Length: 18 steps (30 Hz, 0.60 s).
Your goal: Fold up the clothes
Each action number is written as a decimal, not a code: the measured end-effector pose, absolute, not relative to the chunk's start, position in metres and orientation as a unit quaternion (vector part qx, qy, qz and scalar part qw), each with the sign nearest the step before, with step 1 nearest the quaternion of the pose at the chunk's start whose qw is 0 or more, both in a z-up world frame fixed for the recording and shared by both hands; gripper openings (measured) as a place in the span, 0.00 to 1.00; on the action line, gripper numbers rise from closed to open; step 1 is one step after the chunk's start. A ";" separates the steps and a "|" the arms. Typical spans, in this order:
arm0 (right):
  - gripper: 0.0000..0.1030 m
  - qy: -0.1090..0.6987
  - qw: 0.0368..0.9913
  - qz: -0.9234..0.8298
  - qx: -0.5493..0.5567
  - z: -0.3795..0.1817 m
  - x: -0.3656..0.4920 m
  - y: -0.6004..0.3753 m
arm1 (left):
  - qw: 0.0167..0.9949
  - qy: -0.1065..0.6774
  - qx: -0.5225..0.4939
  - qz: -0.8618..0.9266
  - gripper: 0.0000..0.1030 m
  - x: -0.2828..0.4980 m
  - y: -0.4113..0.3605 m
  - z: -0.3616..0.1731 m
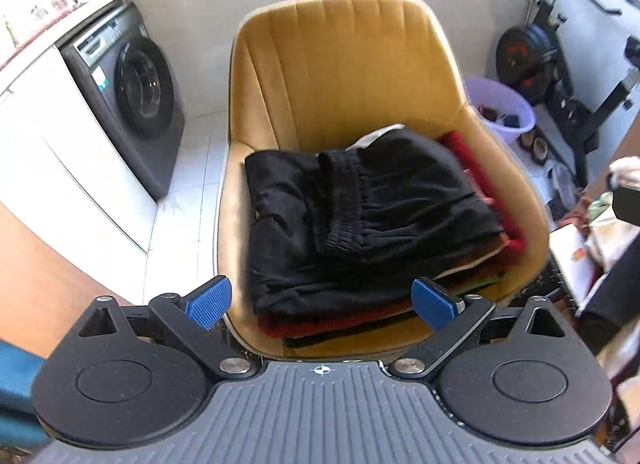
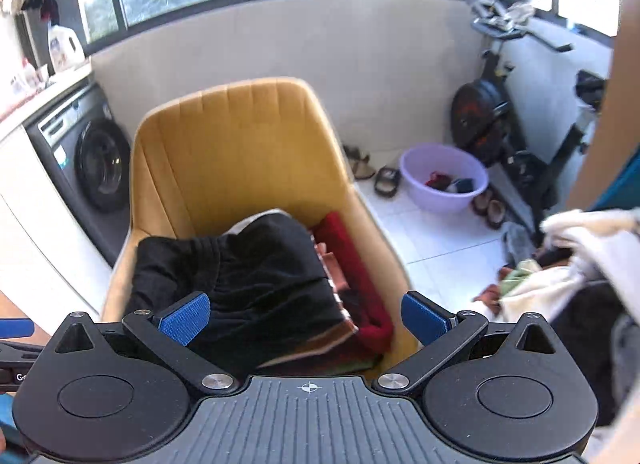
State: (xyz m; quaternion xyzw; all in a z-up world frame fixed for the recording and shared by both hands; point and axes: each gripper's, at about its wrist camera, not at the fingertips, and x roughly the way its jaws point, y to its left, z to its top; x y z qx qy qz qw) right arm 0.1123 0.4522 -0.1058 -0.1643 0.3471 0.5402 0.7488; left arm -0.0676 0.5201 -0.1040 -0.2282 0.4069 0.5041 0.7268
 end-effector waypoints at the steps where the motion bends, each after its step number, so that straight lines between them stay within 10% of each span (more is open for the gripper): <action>1: 0.99 0.344 0.750 0.541 -0.162 -0.097 0.112 0.442 | 0.730 0.401 -0.228 0.504 0.96 -0.069 0.512 -0.096; 18: 0.99 0.331 0.724 0.574 -0.191 -0.042 0.113 0.263 | 0.691 0.373 -0.211 0.582 0.96 -0.068 0.329 -0.056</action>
